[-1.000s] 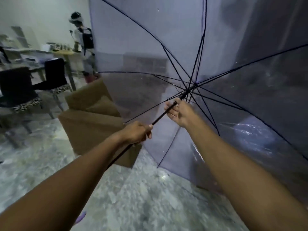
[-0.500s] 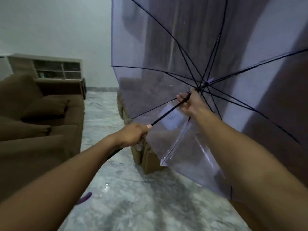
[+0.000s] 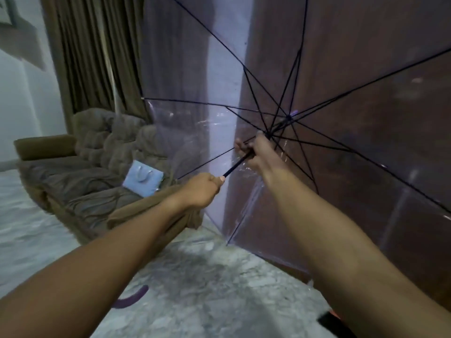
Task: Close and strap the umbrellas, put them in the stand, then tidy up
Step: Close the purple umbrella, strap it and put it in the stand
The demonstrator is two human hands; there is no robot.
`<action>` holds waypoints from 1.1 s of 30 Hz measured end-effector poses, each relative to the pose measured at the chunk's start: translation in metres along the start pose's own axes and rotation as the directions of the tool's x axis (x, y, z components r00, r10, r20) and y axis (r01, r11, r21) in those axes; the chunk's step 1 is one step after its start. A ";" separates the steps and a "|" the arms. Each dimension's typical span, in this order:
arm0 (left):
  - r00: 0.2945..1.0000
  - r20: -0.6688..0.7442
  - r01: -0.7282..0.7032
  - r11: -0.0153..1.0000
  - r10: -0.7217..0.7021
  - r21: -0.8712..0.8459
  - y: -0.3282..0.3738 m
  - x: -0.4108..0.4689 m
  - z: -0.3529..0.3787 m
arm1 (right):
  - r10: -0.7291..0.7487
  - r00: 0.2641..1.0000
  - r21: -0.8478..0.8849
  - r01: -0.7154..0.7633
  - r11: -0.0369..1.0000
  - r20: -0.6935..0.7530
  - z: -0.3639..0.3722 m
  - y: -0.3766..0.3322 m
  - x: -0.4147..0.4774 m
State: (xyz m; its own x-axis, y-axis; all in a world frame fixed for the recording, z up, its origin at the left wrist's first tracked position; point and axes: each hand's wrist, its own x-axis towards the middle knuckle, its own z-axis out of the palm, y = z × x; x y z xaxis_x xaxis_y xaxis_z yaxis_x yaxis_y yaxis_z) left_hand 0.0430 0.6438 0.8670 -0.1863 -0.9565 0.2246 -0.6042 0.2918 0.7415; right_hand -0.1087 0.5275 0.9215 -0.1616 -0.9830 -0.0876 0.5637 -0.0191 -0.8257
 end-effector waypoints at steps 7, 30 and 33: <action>1.000 -0.010 0.011 0.996 -0.012 -0.091 0.078 -0.001 0.063 | 0.173 0.978 0.045 -0.179 0.983 0.114 -0.063 -0.018 -0.060; 0.978 0.204 0.041 0.925 0.040 -0.378 0.253 -0.134 0.255 | -0.031 0.996 0.098 0.039 0.994 -0.081 -0.311 -0.173 -0.179; 0.982 0.187 0.045 0.930 0.026 -0.365 0.267 -0.133 0.272 | 0.080 0.997 0.125 -0.078 0.989 -0.009 -0.324 -0.155 -0.197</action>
State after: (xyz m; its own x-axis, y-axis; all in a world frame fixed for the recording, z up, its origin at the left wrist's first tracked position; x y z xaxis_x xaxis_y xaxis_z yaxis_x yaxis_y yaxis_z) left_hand -0.3039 0.8491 0.8630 -0.3434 -0.9313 0.1216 -0.2874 0.2274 0.9304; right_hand -0.4263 0.7831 0.8861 -0.1234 -0.9796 -0.1587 0.6717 0.0352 -0.7400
